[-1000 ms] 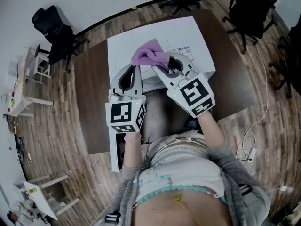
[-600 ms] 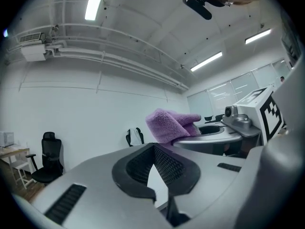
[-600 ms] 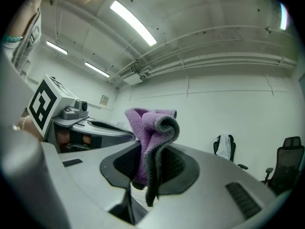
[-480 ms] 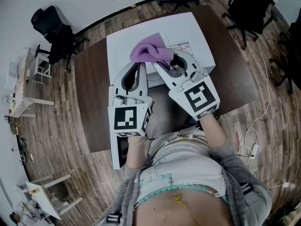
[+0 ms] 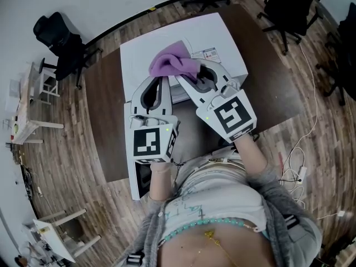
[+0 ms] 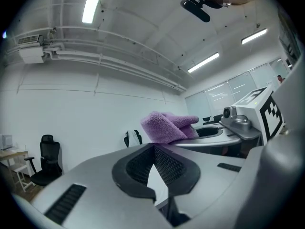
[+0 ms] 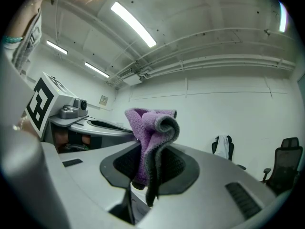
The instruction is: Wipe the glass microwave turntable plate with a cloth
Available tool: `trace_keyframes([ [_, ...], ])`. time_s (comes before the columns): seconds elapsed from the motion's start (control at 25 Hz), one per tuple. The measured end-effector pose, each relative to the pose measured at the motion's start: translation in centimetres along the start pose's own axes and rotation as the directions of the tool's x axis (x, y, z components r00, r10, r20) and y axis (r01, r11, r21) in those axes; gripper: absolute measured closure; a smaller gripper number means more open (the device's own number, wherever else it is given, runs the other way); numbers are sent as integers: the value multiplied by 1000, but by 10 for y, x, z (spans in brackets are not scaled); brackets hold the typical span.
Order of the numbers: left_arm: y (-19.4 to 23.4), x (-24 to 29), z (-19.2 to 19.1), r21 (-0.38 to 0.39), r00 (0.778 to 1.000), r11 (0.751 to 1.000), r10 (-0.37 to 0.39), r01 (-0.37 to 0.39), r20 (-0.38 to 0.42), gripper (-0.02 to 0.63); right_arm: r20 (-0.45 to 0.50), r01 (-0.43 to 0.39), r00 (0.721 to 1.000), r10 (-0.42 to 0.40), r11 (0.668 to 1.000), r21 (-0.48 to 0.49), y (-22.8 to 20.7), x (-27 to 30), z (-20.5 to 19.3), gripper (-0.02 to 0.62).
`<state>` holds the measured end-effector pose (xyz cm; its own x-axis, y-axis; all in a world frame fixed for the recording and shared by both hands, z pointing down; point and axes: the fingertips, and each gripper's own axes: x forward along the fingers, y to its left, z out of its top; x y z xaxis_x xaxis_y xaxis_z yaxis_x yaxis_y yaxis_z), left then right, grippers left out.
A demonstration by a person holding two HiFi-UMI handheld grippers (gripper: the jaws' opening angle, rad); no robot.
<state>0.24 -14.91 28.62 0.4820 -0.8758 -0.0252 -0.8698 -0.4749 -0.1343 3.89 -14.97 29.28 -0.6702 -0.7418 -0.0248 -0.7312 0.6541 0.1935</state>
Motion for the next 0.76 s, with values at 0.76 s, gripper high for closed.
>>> trace_keyframes([
  [0.76, -12, 6, -3, 19, 1000, 1000, 2, -1, -18, 594, -10, -1, 1000, 1, 1000, 5, -6, -11, -8, 497],
])
